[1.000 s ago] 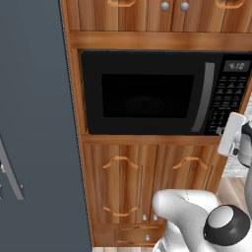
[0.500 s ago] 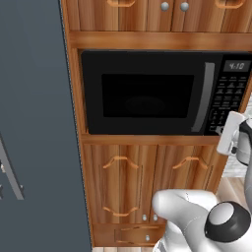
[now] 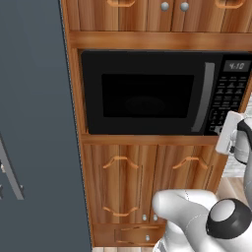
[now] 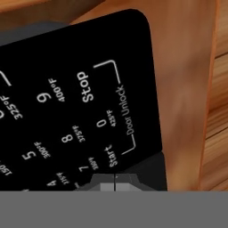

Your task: Pick the marshmallow from the counter and place it in the microwave. Then turn on the microwave.

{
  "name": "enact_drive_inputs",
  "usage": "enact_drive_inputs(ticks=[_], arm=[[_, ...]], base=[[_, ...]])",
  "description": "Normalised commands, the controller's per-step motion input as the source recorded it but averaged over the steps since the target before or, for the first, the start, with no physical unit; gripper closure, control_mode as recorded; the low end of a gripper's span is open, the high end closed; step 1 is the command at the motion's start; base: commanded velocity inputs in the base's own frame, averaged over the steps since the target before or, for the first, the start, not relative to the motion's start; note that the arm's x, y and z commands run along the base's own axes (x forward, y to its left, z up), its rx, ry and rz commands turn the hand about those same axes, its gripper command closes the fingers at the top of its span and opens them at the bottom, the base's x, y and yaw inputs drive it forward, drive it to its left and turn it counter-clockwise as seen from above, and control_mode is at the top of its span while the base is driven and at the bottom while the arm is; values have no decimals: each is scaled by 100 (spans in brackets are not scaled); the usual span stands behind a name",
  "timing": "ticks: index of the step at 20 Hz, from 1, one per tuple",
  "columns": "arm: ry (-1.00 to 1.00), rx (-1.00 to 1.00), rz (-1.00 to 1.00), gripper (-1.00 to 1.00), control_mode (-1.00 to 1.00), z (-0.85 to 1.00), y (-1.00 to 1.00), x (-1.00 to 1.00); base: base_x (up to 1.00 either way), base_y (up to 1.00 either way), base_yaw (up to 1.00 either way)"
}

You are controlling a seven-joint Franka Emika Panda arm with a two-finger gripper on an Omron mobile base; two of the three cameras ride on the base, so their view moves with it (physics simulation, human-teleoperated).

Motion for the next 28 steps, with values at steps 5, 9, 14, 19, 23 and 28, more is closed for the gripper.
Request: enact_drive_inputs(ticks=[5, 9, 14, 19, 23, 28], arm=[[0, 0, -1, 100, -100, -7, 0, 5], [0, 0, -1, 100, -100, -7, 0, 7], [1, 0, -1, 100, -100, -4, -1, 8], [1, 0, -1, 100, -100, -2, -3, 8], [1, 0, -1, 100, -100, -4, -4, 8], [1, 0, -1, 100, -100, -5, -2, 9]], base=[[0, 0, 0], [0, 0, 0], [0, 0, 0], [0, 0, 0], [0, 0, 0], [0, 0, 0]])
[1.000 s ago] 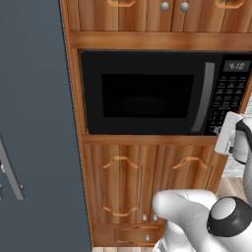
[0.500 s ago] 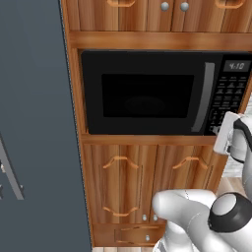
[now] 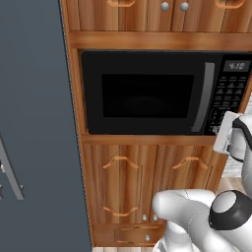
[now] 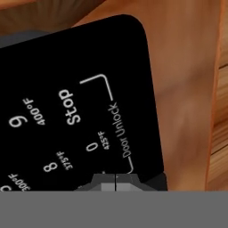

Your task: Pick the marshmallow from the counter and place it in the microwave. Then turn on the microwave.

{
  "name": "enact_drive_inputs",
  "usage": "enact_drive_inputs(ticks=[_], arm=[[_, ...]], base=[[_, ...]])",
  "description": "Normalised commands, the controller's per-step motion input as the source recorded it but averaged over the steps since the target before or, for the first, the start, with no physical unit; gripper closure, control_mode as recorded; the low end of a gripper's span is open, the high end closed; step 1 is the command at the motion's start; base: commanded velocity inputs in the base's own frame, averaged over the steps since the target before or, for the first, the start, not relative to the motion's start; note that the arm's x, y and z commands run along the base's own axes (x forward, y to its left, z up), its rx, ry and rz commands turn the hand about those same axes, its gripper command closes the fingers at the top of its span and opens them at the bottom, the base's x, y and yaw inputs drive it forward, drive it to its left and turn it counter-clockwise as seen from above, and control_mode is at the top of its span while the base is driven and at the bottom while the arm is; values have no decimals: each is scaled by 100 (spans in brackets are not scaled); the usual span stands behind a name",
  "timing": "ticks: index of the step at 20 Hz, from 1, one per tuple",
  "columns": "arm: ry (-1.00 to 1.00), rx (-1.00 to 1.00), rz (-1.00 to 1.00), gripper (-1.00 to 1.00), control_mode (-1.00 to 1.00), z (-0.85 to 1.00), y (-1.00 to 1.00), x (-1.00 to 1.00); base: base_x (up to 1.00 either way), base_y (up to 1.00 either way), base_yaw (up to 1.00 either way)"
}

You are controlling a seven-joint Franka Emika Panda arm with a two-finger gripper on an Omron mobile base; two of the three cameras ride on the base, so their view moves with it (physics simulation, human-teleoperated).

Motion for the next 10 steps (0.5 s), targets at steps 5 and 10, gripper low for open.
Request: enact_drive_inputs(ticks=[5, 10], arm=[[2, 0, -1, 100, -100, -10, 0, 10], [2, 0, -1, 100, -100, -13, 0, 13]], base=[[0, 0, 0], [0, 0, 0]])
